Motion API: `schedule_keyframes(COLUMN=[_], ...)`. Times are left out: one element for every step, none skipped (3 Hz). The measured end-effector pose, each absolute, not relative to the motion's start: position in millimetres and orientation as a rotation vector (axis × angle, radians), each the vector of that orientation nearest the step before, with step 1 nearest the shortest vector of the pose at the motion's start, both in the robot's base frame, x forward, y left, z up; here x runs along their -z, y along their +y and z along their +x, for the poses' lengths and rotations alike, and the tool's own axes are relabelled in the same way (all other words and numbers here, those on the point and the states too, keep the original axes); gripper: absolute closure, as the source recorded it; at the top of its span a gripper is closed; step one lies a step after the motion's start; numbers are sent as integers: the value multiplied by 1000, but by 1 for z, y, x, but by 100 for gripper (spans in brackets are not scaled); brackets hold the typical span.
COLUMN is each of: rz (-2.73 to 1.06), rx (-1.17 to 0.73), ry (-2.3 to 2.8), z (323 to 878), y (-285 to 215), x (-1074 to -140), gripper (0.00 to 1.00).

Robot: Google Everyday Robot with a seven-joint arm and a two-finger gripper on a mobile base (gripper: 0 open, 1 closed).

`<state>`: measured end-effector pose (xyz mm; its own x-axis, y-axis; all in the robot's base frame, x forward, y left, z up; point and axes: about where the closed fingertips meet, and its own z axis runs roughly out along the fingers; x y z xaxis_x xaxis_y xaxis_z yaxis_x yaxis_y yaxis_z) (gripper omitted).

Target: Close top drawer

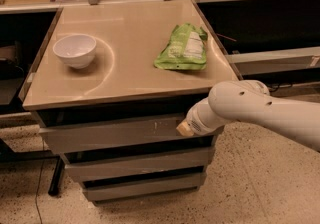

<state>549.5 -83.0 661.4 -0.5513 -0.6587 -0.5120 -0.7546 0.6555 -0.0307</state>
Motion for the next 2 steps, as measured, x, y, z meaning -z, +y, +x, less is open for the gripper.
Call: schedule_keyframes(rz=[-1016,-853], rx=[-290,-242], ry=[2543,2751], z=[484,384], y=[-126,-183], x=[-673,-701], gripper=[100,100])
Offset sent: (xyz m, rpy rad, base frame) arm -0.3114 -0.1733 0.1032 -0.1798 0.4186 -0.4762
